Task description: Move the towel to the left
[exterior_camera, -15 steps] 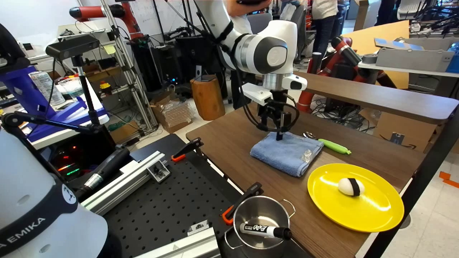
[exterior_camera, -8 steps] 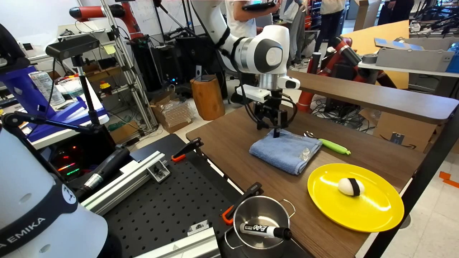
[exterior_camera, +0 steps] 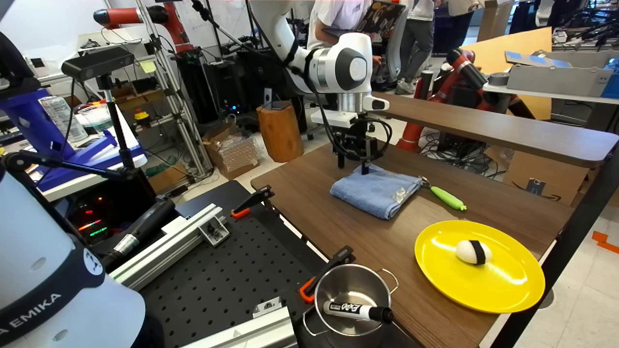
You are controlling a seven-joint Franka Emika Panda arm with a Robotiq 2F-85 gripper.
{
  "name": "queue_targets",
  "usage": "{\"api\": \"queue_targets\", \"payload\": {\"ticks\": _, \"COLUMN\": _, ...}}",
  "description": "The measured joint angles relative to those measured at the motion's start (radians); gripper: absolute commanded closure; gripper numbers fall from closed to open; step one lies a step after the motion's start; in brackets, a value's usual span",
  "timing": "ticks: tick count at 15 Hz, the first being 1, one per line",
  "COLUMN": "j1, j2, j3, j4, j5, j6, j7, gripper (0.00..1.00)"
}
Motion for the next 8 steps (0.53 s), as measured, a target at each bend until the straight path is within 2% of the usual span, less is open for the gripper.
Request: {"api": "queue_targets", "payload": {"ticks": 8, "j1": 0.076, "j2": 0.064, "j3": 0.01, "j4": 0.134, "j5": -0.08, "j6": -0.063, "j7": -0.028, "gripper": 0.0}}
